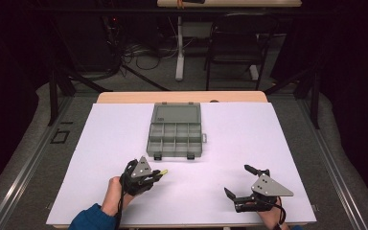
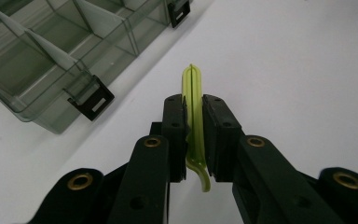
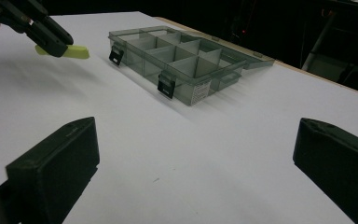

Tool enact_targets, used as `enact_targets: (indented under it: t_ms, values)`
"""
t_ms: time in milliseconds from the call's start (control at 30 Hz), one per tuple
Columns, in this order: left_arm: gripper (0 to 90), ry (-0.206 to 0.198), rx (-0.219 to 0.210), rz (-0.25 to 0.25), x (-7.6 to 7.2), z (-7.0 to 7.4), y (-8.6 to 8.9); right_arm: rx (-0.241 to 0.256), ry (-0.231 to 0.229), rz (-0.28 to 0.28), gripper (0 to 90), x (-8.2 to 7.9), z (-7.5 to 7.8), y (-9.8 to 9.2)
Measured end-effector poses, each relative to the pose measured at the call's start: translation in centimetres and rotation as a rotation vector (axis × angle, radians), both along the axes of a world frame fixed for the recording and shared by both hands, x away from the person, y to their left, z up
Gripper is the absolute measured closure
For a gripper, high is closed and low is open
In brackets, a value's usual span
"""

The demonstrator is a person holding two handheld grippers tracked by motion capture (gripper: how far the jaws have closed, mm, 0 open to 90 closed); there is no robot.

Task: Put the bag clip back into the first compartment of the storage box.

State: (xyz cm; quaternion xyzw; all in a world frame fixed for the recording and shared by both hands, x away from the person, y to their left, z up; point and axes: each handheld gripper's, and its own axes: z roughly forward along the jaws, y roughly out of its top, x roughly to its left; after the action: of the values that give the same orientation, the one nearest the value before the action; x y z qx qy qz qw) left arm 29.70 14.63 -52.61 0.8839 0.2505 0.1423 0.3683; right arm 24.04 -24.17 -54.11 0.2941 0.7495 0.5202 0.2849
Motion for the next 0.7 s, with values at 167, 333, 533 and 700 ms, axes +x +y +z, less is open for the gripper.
enact_targets:
  t_ms: [167, 333, 533, 700]
  values:
    - [79.9, -0.013, -0.004, 0.0, 0.1, 0.5, 0.1, -0.001, 0.001, -0.006, 0.0, 0.0, 0.0, -0.1]
    - [80.0, -0.019, -0.006, 0.007, 0.4, 0.9, 0.2, -0.008, 0.005, 0.001, 0.0, 0.1, -0.1, 0.0]
    - [80.0, -0.028, -0.01, 0.01, 0.8, 1.4, 0.3, -0.005, 0.008, -0.008, 0.0, 0.1, -0.1, 0.0]
    - [80.0, -0.039, -0.006, 0.035, 1.0, 1.9, 0.5, -0.005, 0.005, -0.006, 0.0, 0.2, -0.1, 0.1]
